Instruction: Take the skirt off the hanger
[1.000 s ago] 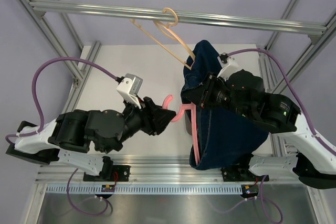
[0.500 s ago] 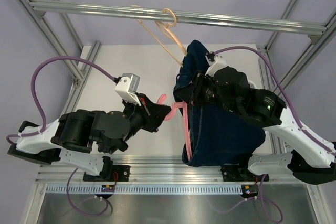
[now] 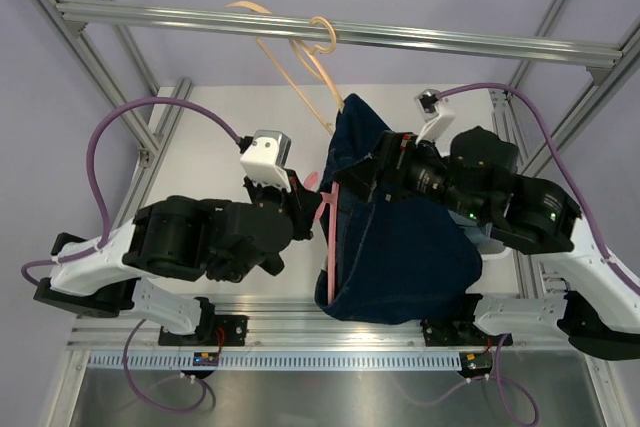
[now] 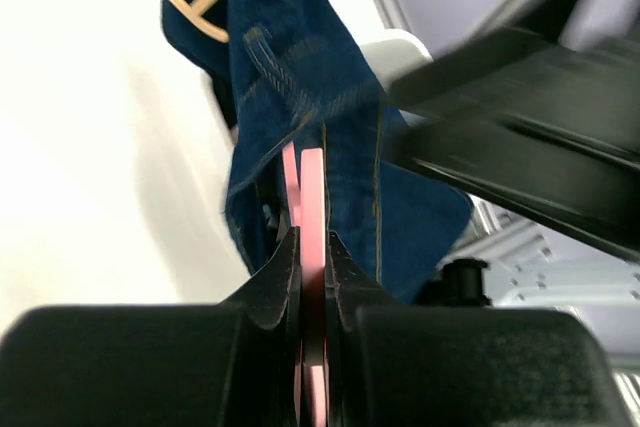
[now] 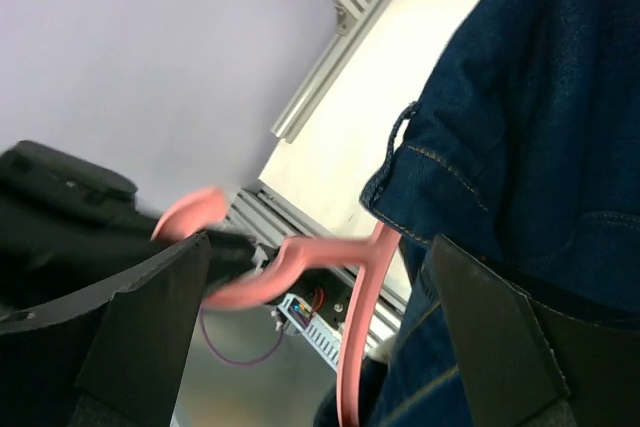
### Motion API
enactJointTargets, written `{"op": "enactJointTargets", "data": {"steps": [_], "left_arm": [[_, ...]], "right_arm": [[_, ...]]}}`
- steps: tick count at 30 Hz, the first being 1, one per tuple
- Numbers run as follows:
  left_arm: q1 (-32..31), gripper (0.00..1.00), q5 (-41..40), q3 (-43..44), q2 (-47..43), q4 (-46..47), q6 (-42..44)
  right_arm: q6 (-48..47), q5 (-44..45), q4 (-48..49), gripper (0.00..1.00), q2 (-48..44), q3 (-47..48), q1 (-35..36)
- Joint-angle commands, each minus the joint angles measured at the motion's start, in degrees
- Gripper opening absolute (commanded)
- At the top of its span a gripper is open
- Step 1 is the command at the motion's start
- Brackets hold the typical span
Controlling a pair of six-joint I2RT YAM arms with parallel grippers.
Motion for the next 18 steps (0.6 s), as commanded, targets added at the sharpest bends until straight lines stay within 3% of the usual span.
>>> {"op": "enactJointTargets", "data": {"steps": [1,2,7,11,12,14,15,16,18], "left_arm": [[2.90,0.00,-3.49,6.61,0.33,1.49,2.79],[3.34,0.00,-3.58,10.45,1.81,1.05,4.18],[4.40,0.00,-3.58,11.80,2.62,5.87,8.50],[5.37,0.00,-3.84,15.14,3.93,8.16,11.92],[5.63,0.00,-3.93,16.63,4.81,8.34,12.28],[6.59,0.00,-3.67,17.78,5.60,8.86,13.59],[6.95,0.00,-3.23,18.74,6.39,8.87,13.86],[8.08,0.00,-2.53,19.10,6.66,8.78,13.95],[8.97,0.00,-0.77,19.54,7.10,9.04,14.48]], "right_arm": [[-3.09,-4.01,-0.22,0.99,-3.11,2.73,0.20],[-2.13,-4.37,-2.92,0.99,-3.73,3.60,0.11],[1.47,-3.85,-4.09,0.99,-8.46,0.02,0.11],[5.87,-6.57,-1.81,0.90,-11.20,-9.71,2.29],[6.66,-5.27,-1.28,0.87,-11.29,-11.05,4.92],[7.72,5.96,-1.01,0.85,-10.33,-12.99,12.64],[7.81,9.48,-1.71,0.85,-9.54,-12.91,19.99],[8.68,16.65,-2.59,0.85,-7.10,-12.56,23.80],[9.22,22.49,-6.45,0.85,-4.01,-9.58,33.01]]}}
